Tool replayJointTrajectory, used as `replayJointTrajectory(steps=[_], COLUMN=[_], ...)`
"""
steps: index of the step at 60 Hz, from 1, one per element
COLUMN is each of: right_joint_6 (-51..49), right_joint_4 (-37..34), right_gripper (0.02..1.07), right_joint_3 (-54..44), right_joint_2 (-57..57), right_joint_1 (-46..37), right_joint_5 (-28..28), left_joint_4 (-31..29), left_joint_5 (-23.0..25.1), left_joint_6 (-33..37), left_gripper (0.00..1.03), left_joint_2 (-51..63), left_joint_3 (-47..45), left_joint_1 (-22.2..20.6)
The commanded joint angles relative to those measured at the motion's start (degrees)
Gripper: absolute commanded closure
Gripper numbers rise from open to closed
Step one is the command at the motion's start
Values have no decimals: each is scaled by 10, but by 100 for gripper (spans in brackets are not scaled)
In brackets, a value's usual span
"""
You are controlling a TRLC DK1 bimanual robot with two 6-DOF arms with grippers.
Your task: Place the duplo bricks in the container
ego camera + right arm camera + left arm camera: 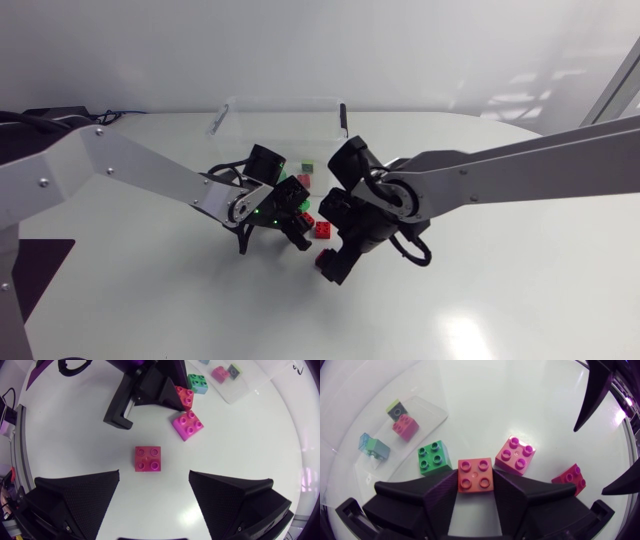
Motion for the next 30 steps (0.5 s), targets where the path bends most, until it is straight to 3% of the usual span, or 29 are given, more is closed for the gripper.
replayJointTrajectory(steps=[1, 18, 30], right_joint_6=[-8, -10, -7], right_joint_4=[10, 28, 11], right_gripper=[7, 7, 13], right_joint_3=[-2, 28, 53], right_joint_2=[26, 69, 84], right_joint_1=[3, 5, 14], right_joint_5=[-2, -5, -3], left_joint_4=[0, -9, -96], left_joint_5=[-2, 9, 37], left_joint_6=[-7, 15, 19], left_gripper=[89, 90, 90], left_joint_2=[11, -120, -304], left_joint_3=[-8, -112, -138], left_joint_1=[1, 24, 66])
